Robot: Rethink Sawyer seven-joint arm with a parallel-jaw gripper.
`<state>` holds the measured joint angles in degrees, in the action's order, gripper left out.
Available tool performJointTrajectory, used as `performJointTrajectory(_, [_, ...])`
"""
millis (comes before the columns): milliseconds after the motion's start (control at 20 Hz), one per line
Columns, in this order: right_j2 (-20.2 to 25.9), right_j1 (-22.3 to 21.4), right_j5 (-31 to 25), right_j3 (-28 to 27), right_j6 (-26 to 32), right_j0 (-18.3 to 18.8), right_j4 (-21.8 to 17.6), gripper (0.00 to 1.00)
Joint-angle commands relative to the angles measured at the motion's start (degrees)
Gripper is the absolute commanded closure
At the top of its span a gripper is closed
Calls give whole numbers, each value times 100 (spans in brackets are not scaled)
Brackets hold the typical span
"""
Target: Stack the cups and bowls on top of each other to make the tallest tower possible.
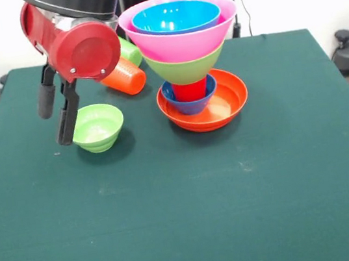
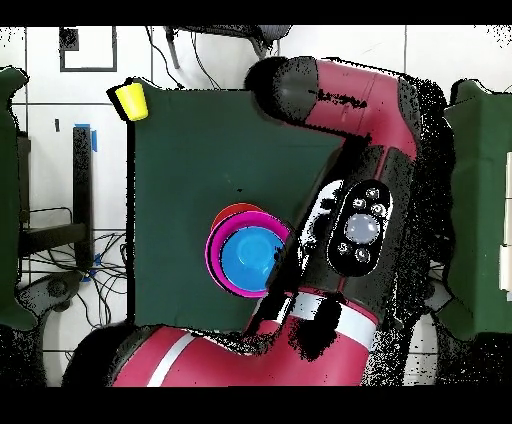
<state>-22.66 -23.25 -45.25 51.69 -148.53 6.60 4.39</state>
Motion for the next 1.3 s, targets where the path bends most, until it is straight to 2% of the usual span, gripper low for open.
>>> performJointTrajectory(50, [923, -46, -291, 621, 1700, -24, -544, 0])
performJointTrajectory(800, [1016, -193, -715, 487, 1589, -9, -718, 0])
performJointTrajectory(1300, [998, -162, -720, 441, 1511, -30, -752, 0])
